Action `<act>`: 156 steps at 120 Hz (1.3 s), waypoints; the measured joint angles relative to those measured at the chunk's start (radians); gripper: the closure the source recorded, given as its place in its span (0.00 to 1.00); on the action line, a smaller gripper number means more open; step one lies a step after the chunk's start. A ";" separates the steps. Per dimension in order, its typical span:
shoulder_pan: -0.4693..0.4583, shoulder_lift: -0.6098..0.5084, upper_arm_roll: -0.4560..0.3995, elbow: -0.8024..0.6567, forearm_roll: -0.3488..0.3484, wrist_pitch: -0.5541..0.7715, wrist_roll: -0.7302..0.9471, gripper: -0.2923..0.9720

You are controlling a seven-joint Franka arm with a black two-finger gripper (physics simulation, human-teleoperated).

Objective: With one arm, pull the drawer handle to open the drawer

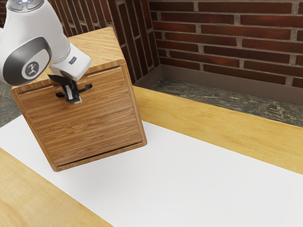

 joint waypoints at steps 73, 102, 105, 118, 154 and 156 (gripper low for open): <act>-0.016 -0.135 -0.056 -0.113 -0.031 -0.020 0.017 0.85; -0.008 -0.216 -0.078 -0.190 -0.039 -0.018 0.017 0.84; -0.008 -0.221 -0.085 -0.194 -0.039 -0.018 0.016 0.85; -0.008 -0.239 -0.109 -0.217 -0.040 -0.016 0.015 0.85; -0.006 -0.340 -0.170 -0.300 -0.055 -0.014 0.008 0.84; -0.005 -0.344 -0.173 -0.303 -0.055 -0.013 0.007 0.84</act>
